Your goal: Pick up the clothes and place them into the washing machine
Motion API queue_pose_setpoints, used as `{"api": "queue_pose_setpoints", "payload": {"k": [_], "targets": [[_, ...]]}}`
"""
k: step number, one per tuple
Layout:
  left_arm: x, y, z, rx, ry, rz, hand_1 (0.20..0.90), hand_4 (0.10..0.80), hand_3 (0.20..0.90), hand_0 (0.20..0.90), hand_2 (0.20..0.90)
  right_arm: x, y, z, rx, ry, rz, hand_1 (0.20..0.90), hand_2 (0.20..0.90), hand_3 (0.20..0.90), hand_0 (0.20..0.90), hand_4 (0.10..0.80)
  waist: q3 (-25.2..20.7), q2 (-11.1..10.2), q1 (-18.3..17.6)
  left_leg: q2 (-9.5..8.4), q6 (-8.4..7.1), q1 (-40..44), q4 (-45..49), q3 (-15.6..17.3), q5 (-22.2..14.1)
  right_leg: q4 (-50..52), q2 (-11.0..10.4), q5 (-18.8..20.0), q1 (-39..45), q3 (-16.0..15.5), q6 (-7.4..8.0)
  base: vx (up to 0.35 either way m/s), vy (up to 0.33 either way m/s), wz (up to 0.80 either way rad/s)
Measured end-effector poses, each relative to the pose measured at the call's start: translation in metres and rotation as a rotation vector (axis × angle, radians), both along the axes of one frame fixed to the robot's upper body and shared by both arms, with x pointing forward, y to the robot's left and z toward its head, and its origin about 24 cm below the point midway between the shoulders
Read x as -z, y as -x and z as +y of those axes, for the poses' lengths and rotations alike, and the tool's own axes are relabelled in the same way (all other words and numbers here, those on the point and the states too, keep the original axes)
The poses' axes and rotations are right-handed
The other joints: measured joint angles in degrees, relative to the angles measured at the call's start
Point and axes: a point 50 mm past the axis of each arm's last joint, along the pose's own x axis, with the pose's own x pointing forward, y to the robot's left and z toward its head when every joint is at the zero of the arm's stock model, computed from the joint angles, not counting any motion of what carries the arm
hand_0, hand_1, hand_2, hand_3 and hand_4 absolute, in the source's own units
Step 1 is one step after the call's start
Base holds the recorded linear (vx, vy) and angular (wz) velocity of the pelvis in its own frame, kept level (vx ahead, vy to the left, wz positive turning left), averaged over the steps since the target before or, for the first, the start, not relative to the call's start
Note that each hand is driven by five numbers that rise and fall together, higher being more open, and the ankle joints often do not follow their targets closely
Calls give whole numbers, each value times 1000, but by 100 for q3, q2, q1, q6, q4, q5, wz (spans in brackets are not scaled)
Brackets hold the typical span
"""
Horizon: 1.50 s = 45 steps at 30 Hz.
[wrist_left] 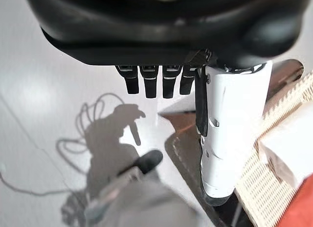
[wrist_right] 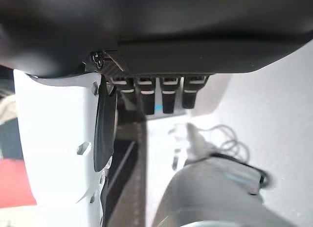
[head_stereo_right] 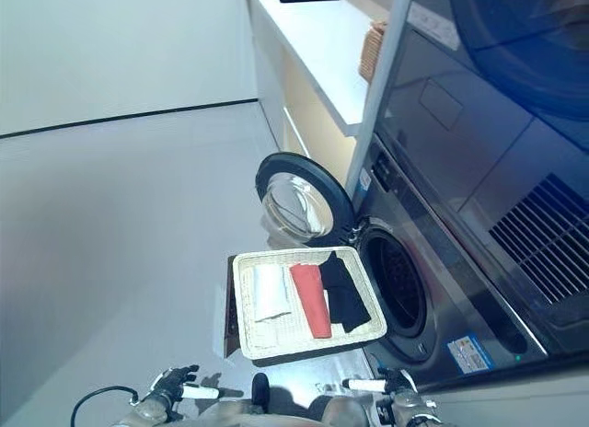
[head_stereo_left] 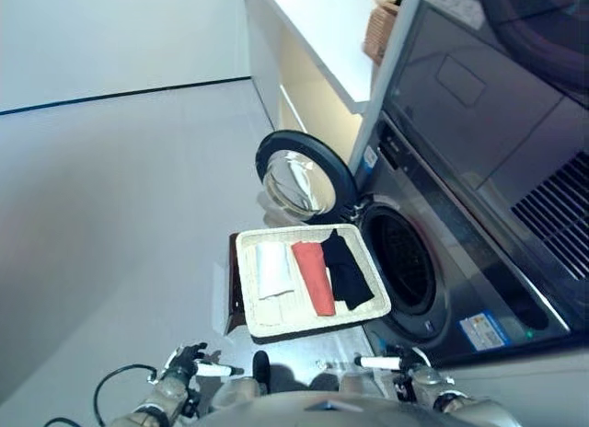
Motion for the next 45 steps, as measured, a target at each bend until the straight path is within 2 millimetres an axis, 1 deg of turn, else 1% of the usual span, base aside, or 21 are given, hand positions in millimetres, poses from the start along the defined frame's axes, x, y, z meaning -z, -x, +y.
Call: {"api": "queue_pose_setpoints", "payload": {"k": [1, 2, 3, 4, 5, 7, 9, 11, 13, 14, 15, 16, 17, 18, 20, 22, 23, 25, 30, 36, 45], "targets": [[-1, -3, 1, -4, -5, -11, 900, 800, 900, 900, 900, -2, -8, 1, -9, -2, -24, 900, 900, 900, 900, 800, 56, 0, -51, -36, -2, -31, 0, -1, 1, -830, 56, 85, 62, -86, 79, 235, -84, 21], [0, 0, 1, -3, -5, -4, 900, 800, 900, 900, 900, -2, -8, 2, -10, -2, -24, 900, 900, 900, 900, 800, 27, -49, -57, -118, -3, -62, 1, -33, 1, -1238, 77, 123, 102, 24, 139, 207, -87, 34], [0, 2, 1, 8, -7, 3, 900, 800, 900, 900, 900, -2, -7, 2, -19, 1, -19, 900, 900, 900, 900, 800, 6, -104, -57, -192, -13, -79, 0, -78, 7, -1341, 105, 215, 107, 270, 70, 113, -69, 51], [1, 2, -3, 17, 0, 2, 900, 800, 900, 900, 900, -1, -3, 0, -16, 6, -8, 900, 900, 900, 900, 800, -6, -116, -56, -204, -42, -57, 2, -83, 15, -1357, 115, 339, 142, 305, -19, 104, -76, 57], [1, 1, -6, 23, 8, -9, 900, 800, 900, 900, 900, 0, -1, 0, -14, 8, 2, 900, 900, 900, 900, 800, 1, -182, -53, -179, -136, -41, 3, -85, 3, -1449, 143, 441, 186, 278, -60, 88, -76, 46], [6, 13, -13, 19, 32, 16, 900, 800, 900, 900, 900, -3, -5, 0, -32, 17, -23, 900, 900, 900, 900, 800, -54, -231, -11, -140, -516, -61, 90, -89, -183, -1796, 178, 525, 340, 223, -97, 77, -70, 15], [8, 20, -17, 9, 49, 30, 900, 800, 900, 900, 900, -7, -14, -2, -41, 33, -65, 900, 900, 900, 900, 800, -144, -251, -4, -91, -541, -90, 40, -89, -224, -2115, 240, 701, 474, 170, -107, 22, -50, 3], [7, 21, -11, 15, 32, 34, 900, 800, 900, 900, 900, -9, -19, 0, -64, 38, -85, 900, 900, 900, 900, 800, -254, -403, 7, -89, -541, -105, 11, -89, -223, -2242, 250, 891, 489, 138, -206, -150, -80, -4], [6, 18, -9, 24, 27, 22, 900, 800, 900, 900, 900, -16, -30, 0, -97, 63, -135, 900, 900, 900, 900, 800, -290, -468, -12, -83, -485, -185, 13, -106, -181, -2250, 259, 990, 436, 115, -228, -443, -63, -6], [4, 13, -11, 26, 30, -3, 900, 800, 900, 900, 900, -21, -39, -3, -111, 82, -166, 900, 900, 900, 900, 800, -254, -460, -32, -66, -416, -415, 72, -111, -75, -2173, 275, 1030, 210, 71, -222, -468, -77, 2], [0, -4, -16, 53, 24, -55, 900, 800, 900, 900, 900, -32, -59, -7, -142, 126, -218, 900, 900, 900, 900, 800, -254, -431, -44, -44, -400, -905, 329, -117, -47, -1921, 252, 998, -298, 67, -215, -369, -80, 6], [-4, -16, -18, 75, 22, -84, 900, 800, 900, 900, 900, -41, -73, -11, -157, 154, -260, 900, 900, 900, 900, 800, -112, -436, -35, -44, -415, -1147, 464, -127, -14, -1816, 276, 1026, -495, 11, -218, -232, -60, 13], [-13, -44, -23, 112, 16, -149, 900, 800, 900, 900, 900, -59, -98, -16, -181, 198, -332, 900, 900, 900, 900, 800, 181, -386, -55, -44, -387, -1591, 695, -194, 23, -1689, 262, 1111, -859, -28, -206, -114, -29, 19], [-20, -63, -28, 124, 19, -199, 900, 800, 900, 900, 900, -75, -118, -20, -182, 227, -391, 900, 900, 900, 900, 800, 422, -347, -51, -44, -386, -1813, 760, -219, 27, -1629, 260, 1150, -1065, -18, -250, -90, -5, 16], [-28, -79, -31, 129, 18, -252, 900, 800, 900, 900, 900, -97, -144, -20, -203, 262, -473, 900, 900, 900, 900, 800, 690, -305, -27, -21, -394, -2038, 800, -205, 29, -1583, 274, 1159, -1343, -22, -261, -108, 0, -7], [-41, -99, -33, 104, 11, -354, 900, 800, 900, 900, 900, -136, -180, -19, -236, 358, -612, 900, 900, 900, 900, 800, 931, -264, -28, -12, -456, -2615, 952, -102, -15, -1292, 199, 1037, -2029, 16, -272, -75, 5, -13], [-45, -105, -34, 106, 8, -375, 900, 800, 900, 900, 900, -146, -187, -21, -232, 375, -643, 900, 900, 900, 900, 800, 984, -240, -35, -14, -455, -2761, 995, -88, -5, -1213, 203, 1045, -2162, 13, -280, -29, 11, -6], [-59, -127, -37, 94, 21, -446, 900, 800, 900, 900, 900, -180, -210, -24, -233, 446, -735, 900, 900, 900, 900, 800, 1342, -152, 7, -13, -402, -3055, 1007, -74, 56, -1117, 184, 1130, -2507, 22, -302, -12, 5, -2], [-85, -155, -43, 52, 49, -592, 900, 800, 900, 900, 900, -222, -235, -19, -276, 541, -839, 900, 900, 900, 900, 800, 1664, -93, 110, -22, -355, -3314, 1004, -105, 70, -1061, 175, 1063, -2782, 4, -316, 20, 2, 2], [-101, -169, -46, 41, 68, -687, 900, 800, 900, 900, 900, -257, -254, -10, -315, 629, -909, 900, 900, 900, 900, 800, 1708, -90, 123, -91, -348, -3441, 966, -157, 64, -987, 117, 993, -2961, 7, -288, 54, 3, 3], [-105, -171, -46, 8, 80, -715, 900, 800, 900, 900, 900, -273, -258, -17, -313, 719, -923, 900, 900, 900, 900, 800, 1706, -82, 295, -107, -330, -3726, 960, -226, 88, -954, 102, 988, -3233, -15, -283, 18, -1, 2]]}}
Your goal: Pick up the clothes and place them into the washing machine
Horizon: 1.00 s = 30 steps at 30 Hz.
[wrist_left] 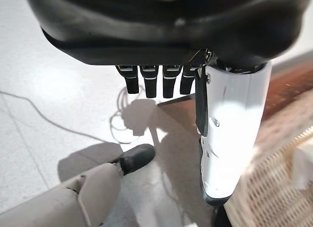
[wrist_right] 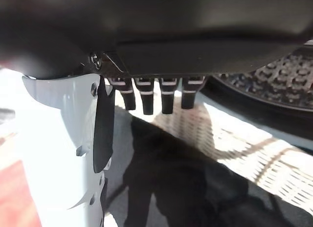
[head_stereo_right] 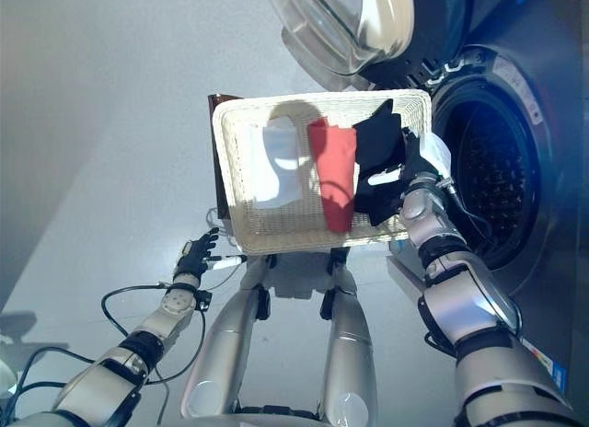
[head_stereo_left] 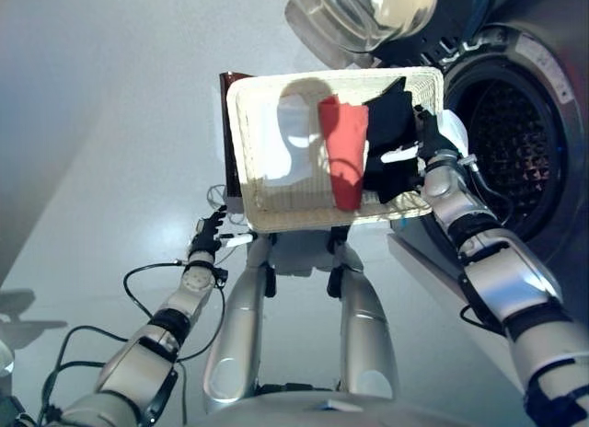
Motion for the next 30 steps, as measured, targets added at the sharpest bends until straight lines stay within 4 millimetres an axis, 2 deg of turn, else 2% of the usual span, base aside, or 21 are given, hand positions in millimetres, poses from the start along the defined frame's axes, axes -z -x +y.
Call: {"api": "queue_pose_setpoints", "payload": {"k": [3, 12, 14, 17, 20, 21, 22, 23, 30], "targets": [[0, 0, 0, -1, 3, -1, 900, 800, 900, 900, 900, -6, -1, -1, 9, 39, -19, 900, 900, 900, 900, 800, -5, 6, -7, -18, 0, -101, 2, -17, 7, 25, -23, -10, -102, -13, 10, 2, 11, 5], [-21, -12, -5, 4, 47, -112, 900, 800, 900, 900, 900, -51, -4, -27, 121, 122, -135, 900, 900, 900, 900, 800, -10, 78, 94, -120, -26, -749, 17, -162, 146, 305, -138, -60, -806, -63, 35, -13, 27, 9], [-28, -15, -7, 16, 52, -145, 900, 800, 900, 900, 900, -61, -4, -31, 137, 136, -153, 900, 900, 900, 900, 800, 7, 172, 170, -167, -18, -881, 33, -186, 170, 451, -192, -112, -983, -64, 50, -13, 46, 13], [-38, -19, -12, 13, 73, -204, 900, 800, 900, 900, 900, -65, -5, -28, 166, 142, -181, 900, 900, 900, 900, 800, 76, 372, 273, -221, -47, -997, 30, -211, 143, 563, -259, -169, -1139, -71, 87, 55, 21, 12], [-41, -20, -9, -1, 63, -222, 900, 800, 900, 900, 900, -67, -4, -29, 184, 178, -216, 900, 900, 900, 900, 800, 98, 421, 234, -285, -65, -1070, 30, -230, 178, 676, -308, -216, -1252, -52, 110, 5, 22, 8], [-41, -20, -9, -1, 62, -227, 900, 800, 900, 900, 900, -69, -4, -30, 185, 190, -221, 801, 801, 801, 801, 729, 98, 420, 236, -296, -58, -1093, 15, -213, 217, 704, -316, -206, -1301, -37, 122, 0, 0, 0], [-41, -20, -9, -1, 63, -229, 900, 800, 900, 900, 900, -72, -4, -29, 183, 196, -228, 356, 356, 356, 356, 412, 99, 423, 238, -301, -69, -1109, -12, -211, 209, 709, -333, -209, -1339, -15, 119, 0, 0, 0], [-41, -20, -9, -3, 63, -230, 900, 800, 900, 900, 900, -76, -5, -28, 180, 207, -239, 200, 200, 200, 200, 300, 99, 422, 220, -301, -70, -1175, 17, -209, 210, 733, -334, -208, -1403, -11, 120, 0, 0, 0], [-34, -16, -17, 12, 62, -207, 900, 800, 900, 900, 900, -99, -5, -35, 215, 237, -292, 200, 200, 200, 200, 300, 109, 444, 273, -274, -180, -1261, 4, -249, 285, 742, -297, -147, -1500, -9, 73, -13, 1, 0]]}}
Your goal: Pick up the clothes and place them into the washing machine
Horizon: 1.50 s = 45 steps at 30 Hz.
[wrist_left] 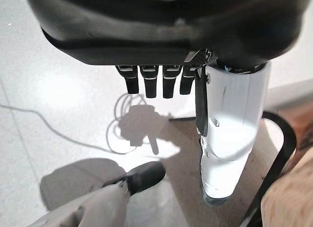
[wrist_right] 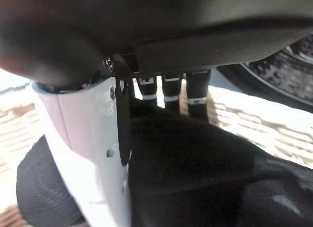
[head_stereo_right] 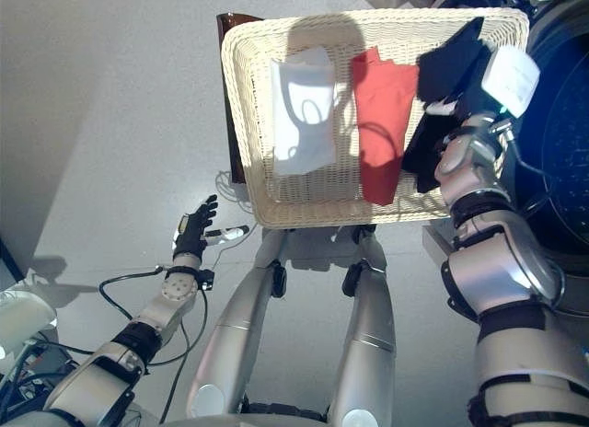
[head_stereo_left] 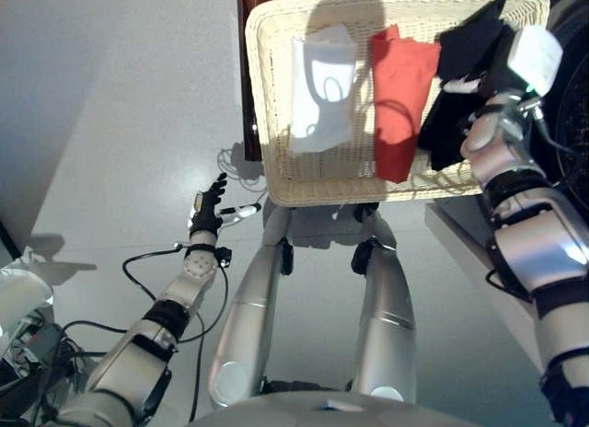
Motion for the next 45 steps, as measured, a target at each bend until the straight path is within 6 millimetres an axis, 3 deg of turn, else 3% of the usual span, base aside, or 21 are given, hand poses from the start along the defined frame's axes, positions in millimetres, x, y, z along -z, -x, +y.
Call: {"api": "queue_pose_setpoints", "payload": {"k": [8, 12, 18, 21, 24, 28, 32, 37, 41, 45], "targets": [[7, 1, -2, -11, 1, 34, 900, 800, 900, 900, 900, 9, 1, -3, -20, -15, 65, 200, 200, 200, 200, 300, 52, 75, 28, 1, -7, 166, 50, -53, 65, 3, 8, 10, 229, -83, -16, -17, -14, 4], [7, 1, -1, -19, 5, 35, 900, 800, 900, 900, 900, 51, 2, 7, -65, -70, 182, 200, 200, 200, 200, 300, 53, 95, 29, 1, -17, 579, -88, -90, 58, -53, 5, 1, 604, -98, -6, 6, -21, -1], [16, 6, 2, -30, -7, 77, 900, 800, 900, 900, 900, 95, 14, 4, -78, -146, 289, 200, 200, 200, 200, 300, 50, 94, -1, 0, 29, 1123, -290, -65, 104, -252, 23, 48, 1131, -90, 37, 19, -16, -3], [23, 13, 8, -48, -16, 102, 900, 800, 900, 900, 900, 105, 19, 0, -61, -249, 271, 200, 200, 200, 200, 300, 45, 85, -145, -17, 45, 1420, -403, -27, 113, -394, 27, 86, 1429, -54, 89, 35, -9, -8], [29, 18, 9, -36, -17, 133, 900, 800, 900, 900, 900, 116, 28, -10, -24, -456, 198, 200, 200, 200, 200, 300, 45, 72, -237, -14, 74, 1788, -516, 8, 131, -607, 49, 149, 1814, -33, 119, 51, -18, -9], [35, 26, 13, -47, -7, 155, 900, 800, 900, 900, 900, 136, 43, -18, 13, -906, -28, 200, 200, 200, 200, 300, 11, 26, -381, 1, 101, 2292, -625, 1, 108, -936, 107, 242, 2386, 15, 142, 23, -3, -12], [41, 36, 22, -69, 5, 178, 900, 800, 900, 900, 900, 166, 52, 1, 2, -1442, -319, 200, 200, 200, 200, 300, -132, -58, -562, 54, 95, 2408, -741, 69, 69, -1295, 197, 426, 2556, 67, 131, 42, 35, -17], [56, 54, 23, -78, 34, 241, 900, 800, 900, 900, 900, 210, 67, 37, 67, -1969, -623, 200, 200, 200, 200, 300, -237, -52, -608, 72, 83, 2610, -919, 269, 54, -1787, 255, 681, 2794, 205, 149, 27, 60, -23], [66, 62, 15, -70, 67, 284, 900, 800, 900, 900, 900, 220, 71, 46, 122, -2103, -758, 200, 200, 200, 200, 300, -303, 85, -568, 35, 84, 2602, -918, 322, 54, -1939, 243, 786, 2815, 308, 157, -25, 68, -9], [66, 62, 10, -64, 94, 283, 900, 800, 900, 900, 900, 188, 58, 35, 49, -2076, -934, 200, 200, 200, 200, 300, -295, 242, -439, -6, 93, 2519, -752, 481, -11, -1498, 169, 641, 2533, 438, 190, -108, 68, -11]]}}
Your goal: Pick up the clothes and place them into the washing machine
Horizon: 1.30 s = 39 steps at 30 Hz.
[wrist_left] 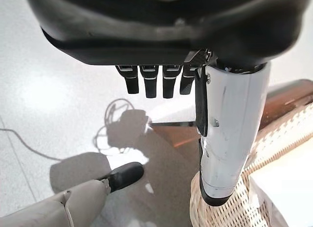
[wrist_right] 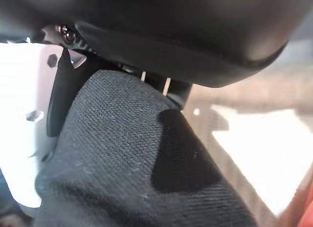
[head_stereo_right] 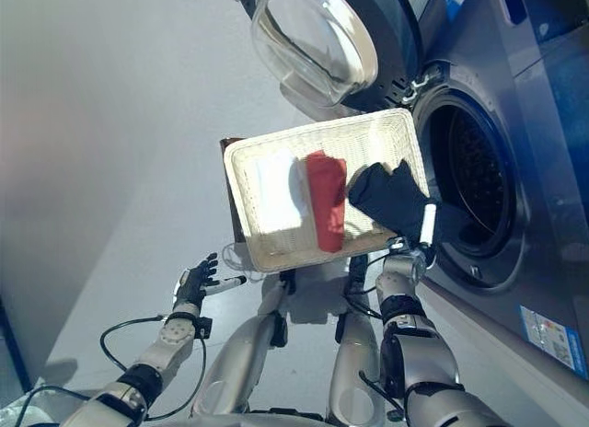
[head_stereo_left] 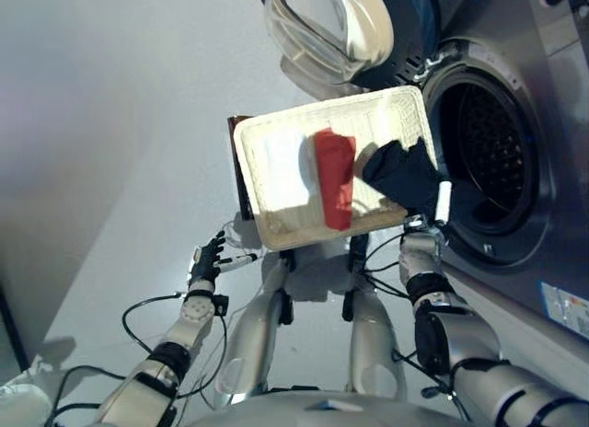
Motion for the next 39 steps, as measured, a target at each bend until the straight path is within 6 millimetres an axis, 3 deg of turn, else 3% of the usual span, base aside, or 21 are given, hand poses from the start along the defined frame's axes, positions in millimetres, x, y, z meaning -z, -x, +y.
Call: {"api": "queue_pose_setpoints", "payload": {"k": [4, 8, 12, 15, 21, 27, 30, 34, 36, 37, 38, 39], "targets": [[0, 0, 0, 2, 3, 2, 900, 800, 900, 900, 900, -57, -24, -10, 68, 10, -158, 200, 200, 200, 200, 300, 25, 155, 74, -30, 249, -560, 904, 233, -395, 1115, -127, -425, -760, 224, -20, -72, 20, -12], [5, 5, -3, 32, 2, 29, 900, 800, 900, 900, 900, -98, -34, -22, 142, -12, -245, 200, 200, 200, 200, 300, 81, 297, 165, 58, 282, -1236, 2171, 329, -981, 2075, -147, -868, -1404, 401, -79, 4, 28, -11], [7, 7, -5, 32, 8, 39, 900, 800, 900, 900, 900, -131, -36, -36, 205, -10, -302, 200, 200, 200, 200, 300, 197, 533, 157, 199, 348, -1831, 3229, 474, -1462, 2816, -70, -1083, -1946, 641, -125, -26, 38, -21], [8, 7, -7, 33, 13, 41, 900, 800, 900, 900, 900, -141, -30, -54, 256, 2, -300, 200, 200, 200, 200, 300, 269, 690, 172, 214, 383, -1996, 3576, 590, -1647, 3098, -32, -1166, -2177, 842, -108, 13, 71, -19], [7, 7, -7, 30, 19, 34, 900, 800, 900, 900, 900, -158, -32, -53, 254, 26, -320, 200, 200, 200, 200, 300, 249, 761, 245, 205, 431, -2124, 3798, 715, -1855, 3191, -12, -1167, -2423, 1076, -49, 26, 62, -31], [7, 6, -12, 34, 30, 28, 900, 800, 900, 900, 900, -182, -24, -69, 325, 74, -327, 200, 200, 200, 200, 300, 181, 853, 356, 148, 456, -2149, 3615, 853, -1868, 3069, -62, -1112, -2560, 1156, -34, 60, 43, -6], [6, 6, -12, 36, 30, 24, 900, 800, 900, 900, 900, -210, -9, -94, 404, 178, -333, 200, 200, 200, 200, 300, 84, 980, 507, 107, 511, -2142, 3468, 873, -1836, 2921, -85, -1036, -2565, 1163, 70, 64, -3, -5], [5, 6, -3, -5, 31, 11, 900, 800, 900, 900, 900, -276, 18, -121, 502, 431, -382, 200, 200, 200, 200, 300, 38, 1040, 544, 54, 533, -2049, 3227, 880, -1803, 2778, -119, -992, -2519, 1162, 98, 26, -18, -5], [0, 5, -3, 4, 29, -27, 900, 800, 900, 900, 900, -294, 30, -130, 550, 580, -355, 200, 200, 200, 200, 300, 25, 1056, 616, -72, 492, -1975, 2995, 849, -1701, 2754, -203, -998, -2543, 1153, 98, 95, 12, 9], [-1, 5, -2, 5, 26, -33, 900, 800, 900, 900, 900, -295, 29, -129, 542, 603, -347, 439, 439, 439, 439, 471, 26, 1056, 597, -107, 489, -1926, 2908, 836, -1641, 2745, -231, -981, -2538, 1163, 98, -59, 3, 6], [-1, 5, -1, 5, 26, -34, 900, 800, 900, 900, 900, -296, 28, -128, 532, 614, -338, 900, 900, 900, 900, 800, 25, 1056, 589, -137, 488, -1885, 2823, 837, -1610, 2731, -250, -978, -2531, 1168, 102, -67, -16, 2], [-2, 4, 0, 5, 25, -42, 900, 800, 900, 900, 900, -294, 24, -126, 511, 615, -311, 900, 900, 900, 900, 800, 24, 1058, 566, -175, 492, -1835, 2736, 817, -1570, 2704, -276, -967, -2504, 1153, 105, -74, -5, 3]]}}
